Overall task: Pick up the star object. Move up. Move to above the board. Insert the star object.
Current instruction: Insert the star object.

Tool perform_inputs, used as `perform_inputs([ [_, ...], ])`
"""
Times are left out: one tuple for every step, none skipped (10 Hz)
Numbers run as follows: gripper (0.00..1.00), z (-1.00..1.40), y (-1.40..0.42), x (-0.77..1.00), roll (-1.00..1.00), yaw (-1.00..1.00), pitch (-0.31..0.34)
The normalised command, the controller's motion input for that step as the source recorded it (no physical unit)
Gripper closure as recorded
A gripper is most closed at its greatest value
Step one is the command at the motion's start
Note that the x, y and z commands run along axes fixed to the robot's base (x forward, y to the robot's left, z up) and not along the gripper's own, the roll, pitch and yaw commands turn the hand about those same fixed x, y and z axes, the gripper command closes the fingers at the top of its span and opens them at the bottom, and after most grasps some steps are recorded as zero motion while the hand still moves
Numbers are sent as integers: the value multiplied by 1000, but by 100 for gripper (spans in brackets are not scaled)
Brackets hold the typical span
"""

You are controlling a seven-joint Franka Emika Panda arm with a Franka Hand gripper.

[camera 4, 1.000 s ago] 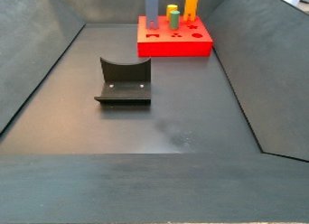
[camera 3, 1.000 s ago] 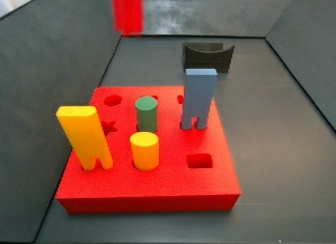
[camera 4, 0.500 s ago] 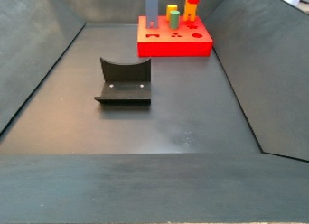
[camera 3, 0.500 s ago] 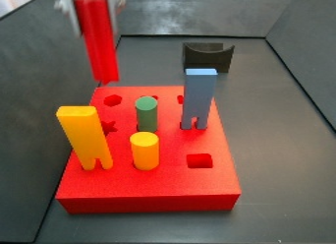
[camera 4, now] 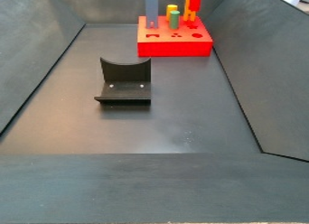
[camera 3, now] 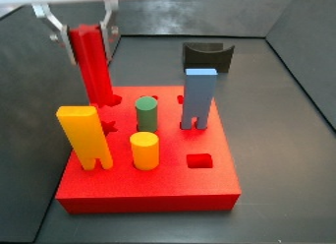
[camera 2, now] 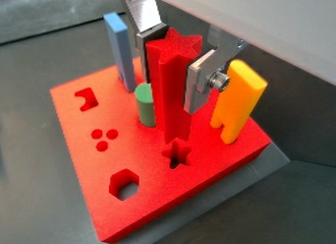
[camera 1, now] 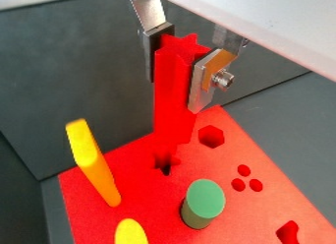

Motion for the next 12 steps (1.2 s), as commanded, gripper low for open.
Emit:
perform_inputs([
  [100,-694,-3,111,197,340,0],
  [100,-660,-14,160,149,326,0],
  [100,-697,-54,114,159,311,0],
  [100,-840,-137,120,124,229,0],
  [100,-880,-206,0,163,183,-3],
  [100,-831,-149,-206,166,80,-59],
  [100,-949,-37,-231,167,57,-53],
  [100,-351,0,0,64,80,26],
  [100,-74,0,6,49,0,86],
  [100,-420,-143,0,19,0,-3],
  [100,-534,-231,240,1,0,-17],
  [100,-786,-31,420,94,-177,0],
])
